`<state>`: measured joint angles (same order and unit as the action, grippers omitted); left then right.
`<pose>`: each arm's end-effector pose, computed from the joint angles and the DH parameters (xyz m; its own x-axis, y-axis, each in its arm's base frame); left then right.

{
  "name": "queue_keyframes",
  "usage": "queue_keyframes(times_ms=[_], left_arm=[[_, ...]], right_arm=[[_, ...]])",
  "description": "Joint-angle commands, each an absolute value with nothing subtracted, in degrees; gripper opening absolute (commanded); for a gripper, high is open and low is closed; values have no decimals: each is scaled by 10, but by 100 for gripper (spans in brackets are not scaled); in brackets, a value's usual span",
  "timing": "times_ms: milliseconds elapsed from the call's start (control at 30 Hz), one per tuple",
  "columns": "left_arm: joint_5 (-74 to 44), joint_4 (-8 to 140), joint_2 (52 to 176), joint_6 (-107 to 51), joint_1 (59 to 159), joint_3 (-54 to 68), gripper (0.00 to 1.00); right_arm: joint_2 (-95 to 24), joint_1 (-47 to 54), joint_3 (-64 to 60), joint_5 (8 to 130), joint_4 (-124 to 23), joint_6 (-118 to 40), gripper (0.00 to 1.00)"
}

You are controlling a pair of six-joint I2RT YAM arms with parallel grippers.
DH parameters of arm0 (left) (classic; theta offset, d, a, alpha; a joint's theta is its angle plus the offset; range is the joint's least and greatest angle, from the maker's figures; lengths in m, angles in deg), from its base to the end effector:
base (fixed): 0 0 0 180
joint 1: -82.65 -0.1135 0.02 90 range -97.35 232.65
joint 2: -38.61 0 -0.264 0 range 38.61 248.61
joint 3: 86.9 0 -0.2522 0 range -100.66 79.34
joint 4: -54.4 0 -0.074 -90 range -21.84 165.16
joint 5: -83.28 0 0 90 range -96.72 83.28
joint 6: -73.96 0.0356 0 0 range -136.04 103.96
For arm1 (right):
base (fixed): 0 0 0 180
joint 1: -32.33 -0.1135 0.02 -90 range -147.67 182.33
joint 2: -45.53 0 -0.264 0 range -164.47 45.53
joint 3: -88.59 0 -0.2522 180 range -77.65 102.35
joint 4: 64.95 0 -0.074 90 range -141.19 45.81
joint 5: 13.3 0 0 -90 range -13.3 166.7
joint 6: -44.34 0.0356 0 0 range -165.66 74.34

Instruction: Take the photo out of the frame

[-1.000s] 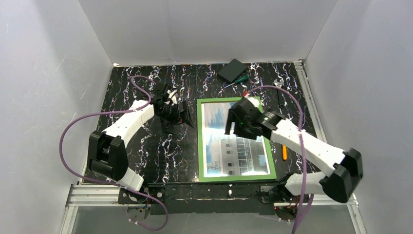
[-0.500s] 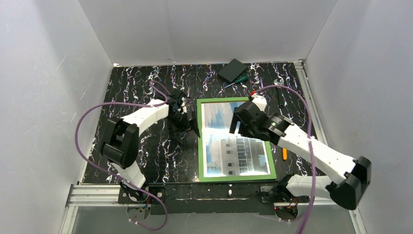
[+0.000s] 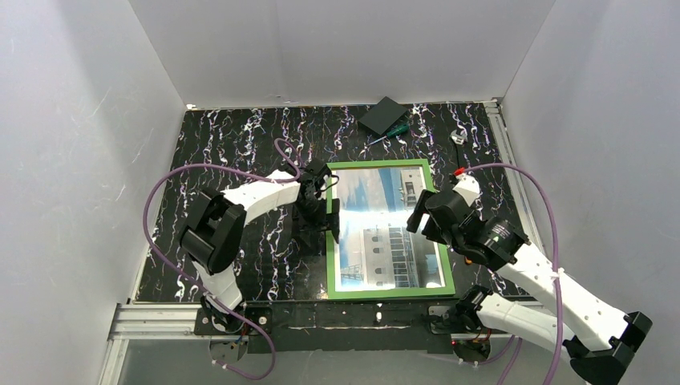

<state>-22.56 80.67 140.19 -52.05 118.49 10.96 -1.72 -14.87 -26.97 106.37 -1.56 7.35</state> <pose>0.3076 -0.2341 0.2107 -0.8914 -0.0539 -0.4500 0.2395 0.7870 -0.5686 0.1178 0.1013 0.3062 -0.6183 0.3537 -0.7018 0.1482 0.9295 0.3379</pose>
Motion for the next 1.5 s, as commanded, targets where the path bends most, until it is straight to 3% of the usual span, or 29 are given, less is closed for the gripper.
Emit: queue_keyframes(times_ms=[0, 167, 300, 400, 667, 800, 1200, 1367, 1467], left_arm=[[-218, 867, 1418, -523, 1190, 111, 79], [-229, 864, 1435, -535, 1203, 97, 57], [-232, 863, 1439, -543, 1205, 102, 46], [-237, 862, 1445, -545, 1212, 100, 44], [-238, 865, 1458, -551, 1217, 96, 51], [-224, 876, 1461, -555, 1222, 95, 38], [-201, 901, 1455, -552, 1224, 87, 18], [-187, 927, 1442, -544, 1222, 79, 0], [-181, 948, 1432, -541, 1220, 70, 0]], right_arm=[[-12, -147, -270, 1085, -13, 90, 89], [-24, -147, -268, 1080, -17, 90, 89], [-36, -147, -274, 1069, -28, 87, 89], [-49, -147, -272, 1062, -27, 81, 89], [-92, -147, -263, 1052, -20, 76, 88], [-108, -147, -260, 1040, -25, 74, 87], [-140, -163, -280, 975, -86, 15, 89], [-165, -214, -280, 983, -114, -14, 89], [-191, -257, -271, 989, -139, -37, 89]])
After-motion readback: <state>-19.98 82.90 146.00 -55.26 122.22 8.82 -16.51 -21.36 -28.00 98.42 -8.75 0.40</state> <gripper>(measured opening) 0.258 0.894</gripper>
